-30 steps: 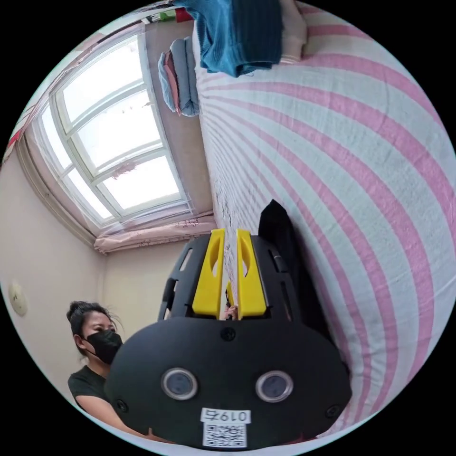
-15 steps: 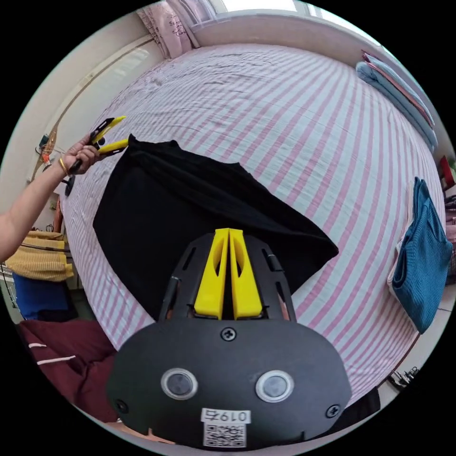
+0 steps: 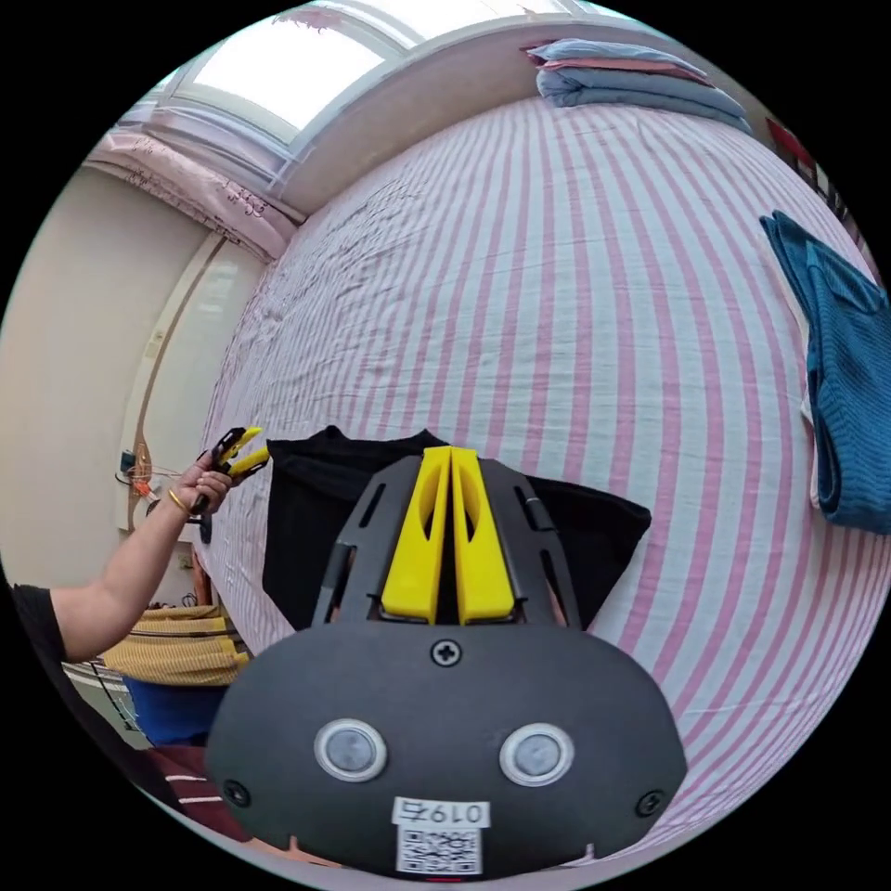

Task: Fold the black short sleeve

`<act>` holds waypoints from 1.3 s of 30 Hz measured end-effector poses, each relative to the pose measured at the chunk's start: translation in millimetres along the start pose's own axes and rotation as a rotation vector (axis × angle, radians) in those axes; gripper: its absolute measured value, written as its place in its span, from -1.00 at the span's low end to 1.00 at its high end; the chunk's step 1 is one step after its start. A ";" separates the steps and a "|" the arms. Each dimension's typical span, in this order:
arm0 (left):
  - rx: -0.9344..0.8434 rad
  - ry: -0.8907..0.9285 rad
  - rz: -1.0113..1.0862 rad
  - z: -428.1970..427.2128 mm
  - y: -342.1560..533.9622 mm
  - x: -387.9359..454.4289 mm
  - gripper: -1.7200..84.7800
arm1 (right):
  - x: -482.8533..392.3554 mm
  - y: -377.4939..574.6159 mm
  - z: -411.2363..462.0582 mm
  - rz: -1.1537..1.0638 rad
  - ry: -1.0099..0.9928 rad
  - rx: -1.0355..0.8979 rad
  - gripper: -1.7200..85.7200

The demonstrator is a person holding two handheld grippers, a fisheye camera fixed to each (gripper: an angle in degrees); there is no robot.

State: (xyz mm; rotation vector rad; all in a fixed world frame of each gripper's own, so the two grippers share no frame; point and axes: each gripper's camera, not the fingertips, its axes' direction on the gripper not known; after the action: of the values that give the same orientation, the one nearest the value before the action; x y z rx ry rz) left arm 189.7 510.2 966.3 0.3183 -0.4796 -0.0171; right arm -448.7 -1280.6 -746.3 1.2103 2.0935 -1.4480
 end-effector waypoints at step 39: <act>-0.050 0.077 0.069 0.9 27.6 -15.7 -0.81 | -409.8 33.7 75.3 -0.999 0.333 -0.005 -0.96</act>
State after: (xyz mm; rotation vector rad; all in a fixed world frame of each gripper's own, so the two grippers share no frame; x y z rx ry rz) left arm 173.7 537.5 968.4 0.2524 -0.4132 0.0498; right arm -195.5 -1530.4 -526.7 0.3562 3.1653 -1.6368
